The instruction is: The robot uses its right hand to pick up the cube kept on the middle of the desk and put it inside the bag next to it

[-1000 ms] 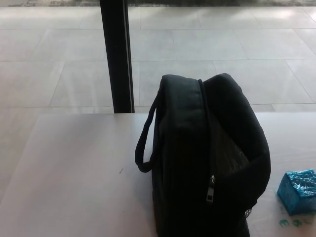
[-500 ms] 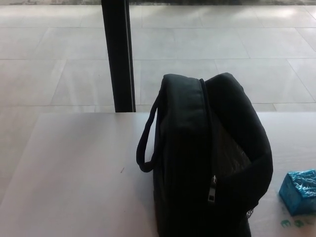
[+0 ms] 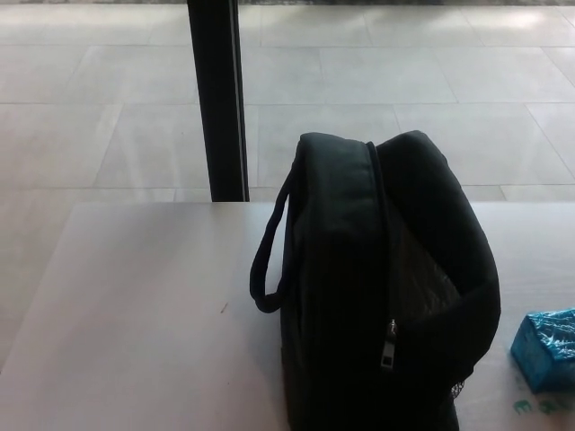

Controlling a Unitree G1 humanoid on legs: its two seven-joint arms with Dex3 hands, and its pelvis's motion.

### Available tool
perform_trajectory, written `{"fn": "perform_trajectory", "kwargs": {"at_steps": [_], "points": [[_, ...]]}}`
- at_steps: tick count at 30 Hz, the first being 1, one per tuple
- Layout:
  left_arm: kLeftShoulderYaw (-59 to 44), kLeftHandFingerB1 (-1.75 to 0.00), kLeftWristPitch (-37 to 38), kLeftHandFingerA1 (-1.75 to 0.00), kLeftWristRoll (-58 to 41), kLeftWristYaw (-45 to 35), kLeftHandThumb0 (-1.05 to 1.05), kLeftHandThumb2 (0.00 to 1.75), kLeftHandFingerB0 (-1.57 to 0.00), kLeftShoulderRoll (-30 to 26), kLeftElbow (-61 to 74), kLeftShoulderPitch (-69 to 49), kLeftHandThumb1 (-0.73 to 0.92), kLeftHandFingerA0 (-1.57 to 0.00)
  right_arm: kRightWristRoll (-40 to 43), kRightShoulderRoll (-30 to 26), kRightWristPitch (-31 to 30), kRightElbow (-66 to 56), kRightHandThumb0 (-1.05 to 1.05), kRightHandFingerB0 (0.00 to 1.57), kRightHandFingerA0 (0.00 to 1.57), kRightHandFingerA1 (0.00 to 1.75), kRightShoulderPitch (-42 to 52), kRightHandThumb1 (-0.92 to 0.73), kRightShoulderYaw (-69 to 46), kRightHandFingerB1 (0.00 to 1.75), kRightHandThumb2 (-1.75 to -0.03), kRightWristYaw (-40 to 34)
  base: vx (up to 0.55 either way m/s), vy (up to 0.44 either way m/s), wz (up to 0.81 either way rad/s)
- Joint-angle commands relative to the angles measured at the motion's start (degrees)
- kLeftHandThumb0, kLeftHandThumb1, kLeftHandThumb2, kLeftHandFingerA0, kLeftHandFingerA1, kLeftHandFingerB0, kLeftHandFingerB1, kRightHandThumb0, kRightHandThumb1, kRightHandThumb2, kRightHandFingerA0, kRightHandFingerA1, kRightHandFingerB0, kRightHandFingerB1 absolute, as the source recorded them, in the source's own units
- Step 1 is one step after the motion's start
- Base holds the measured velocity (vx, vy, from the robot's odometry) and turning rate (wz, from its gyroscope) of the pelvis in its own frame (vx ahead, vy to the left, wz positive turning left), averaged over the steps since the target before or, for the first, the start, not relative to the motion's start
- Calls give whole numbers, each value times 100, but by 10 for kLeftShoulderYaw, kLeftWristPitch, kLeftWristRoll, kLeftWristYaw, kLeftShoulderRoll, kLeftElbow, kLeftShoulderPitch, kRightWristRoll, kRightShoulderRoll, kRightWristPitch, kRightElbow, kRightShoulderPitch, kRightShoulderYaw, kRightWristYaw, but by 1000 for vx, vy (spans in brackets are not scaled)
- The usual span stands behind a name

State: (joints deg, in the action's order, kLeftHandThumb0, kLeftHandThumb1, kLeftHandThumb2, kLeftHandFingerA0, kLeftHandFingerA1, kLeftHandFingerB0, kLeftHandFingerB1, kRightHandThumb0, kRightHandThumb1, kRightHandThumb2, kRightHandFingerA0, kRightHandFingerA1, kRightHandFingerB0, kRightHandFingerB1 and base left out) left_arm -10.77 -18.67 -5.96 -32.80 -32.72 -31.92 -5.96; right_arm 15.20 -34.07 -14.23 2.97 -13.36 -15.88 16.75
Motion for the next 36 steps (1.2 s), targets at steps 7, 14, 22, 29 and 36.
{"fn": "perform_trajectory", "kwargs": {"at_steps": [7, 14, 22, 29, 36], "points": [[-6, -60, -22, -60, -5, -16, -55, 88, -41, -22, 8, -7, 47, -29, -45, 18, -47, -17, -76, 22, 32, 53, -15, -74, 78, 29, -63, 0, 0, 0, 0], [-6, -59, -19, -60, -4, -20, -56, 86, -38, -22, 3, -3, 45, -27, -85, -2, -59, -1, -81, 7, 17, 54, -27, -62, 128, 40, -99, 20, 0, 0, 0], [-4, -55, -28, -59, -1, -16, -60, 84, -33, -22, 0, 3, 45, -30, -195, -53, -94, 62, -105, 2, 0, 11, -81, -71, 246, 4, -113, 30, 0, 0, 0], [-1, -45, -26, -56, 2, -16, -53, 58, -37, -23, 4, 4, 62, -34, -239, -59, -135, 122, -102, 0, 0, 0, -114, -67, 309, 3, -101, 32, 0, 0, 0], [2, -57, -24, -61, 5, -16, -63, 86, -37, -29, 1, 11, 48, -32, -251, -62, -108, 135, -105, 0, 0, 0, -97, -59, 332, 1, -103, 62, 0, 0, 0]]}}
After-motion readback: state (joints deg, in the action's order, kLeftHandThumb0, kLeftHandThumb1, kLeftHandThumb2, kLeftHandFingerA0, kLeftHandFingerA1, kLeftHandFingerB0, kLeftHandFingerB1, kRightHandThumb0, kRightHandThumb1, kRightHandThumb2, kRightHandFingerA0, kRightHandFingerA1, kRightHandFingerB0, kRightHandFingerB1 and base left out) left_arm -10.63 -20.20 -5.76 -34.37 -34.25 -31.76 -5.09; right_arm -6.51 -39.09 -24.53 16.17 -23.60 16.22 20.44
